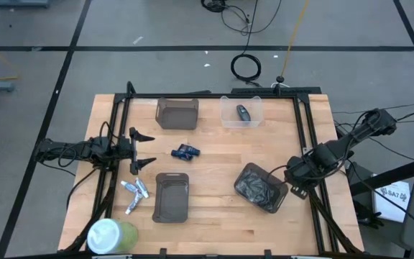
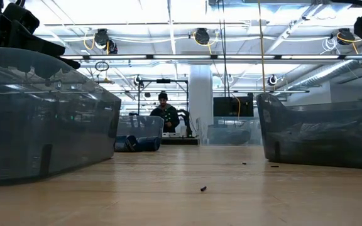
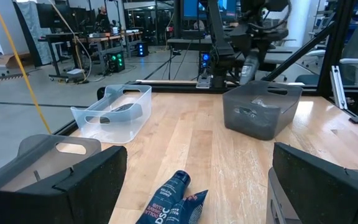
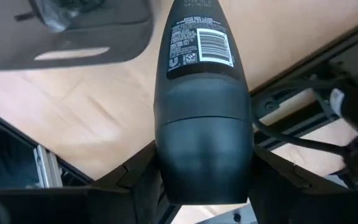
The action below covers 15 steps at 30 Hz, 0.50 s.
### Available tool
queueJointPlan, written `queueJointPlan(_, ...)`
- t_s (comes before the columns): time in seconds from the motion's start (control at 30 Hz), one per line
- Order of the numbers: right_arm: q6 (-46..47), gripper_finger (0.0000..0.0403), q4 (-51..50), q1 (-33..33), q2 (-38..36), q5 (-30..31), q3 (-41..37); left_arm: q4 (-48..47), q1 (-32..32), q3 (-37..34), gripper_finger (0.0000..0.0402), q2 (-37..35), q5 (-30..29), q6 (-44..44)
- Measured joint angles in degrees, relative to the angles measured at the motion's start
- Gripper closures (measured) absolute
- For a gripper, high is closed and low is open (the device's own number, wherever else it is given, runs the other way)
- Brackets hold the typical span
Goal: Pick & Place Travel size toiletries
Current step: Put the gray deodorant into the transparent bin
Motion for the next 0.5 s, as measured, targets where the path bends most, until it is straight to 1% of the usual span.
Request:
queueJointPlan(0.17,-0.04,0.0219,3.96,1.81,1.79,-1.41,0.00,0.01,0.00,-0.02,0.0007,0.00,0.00,0.00)
queueJointPlan(0.23,0.24,0.0219,6.58,2.38,1.92,-2.24,0.00,0.00,0.00,-0.02,0.0007,-0.01,0.00,0.01)
queueJointPlan(0.5,3.21,0.0219,17.51,6.22,1.92,-2.51,0.00,0.01,0.00,0.00,0.0007,0.00,0.02,0.00)
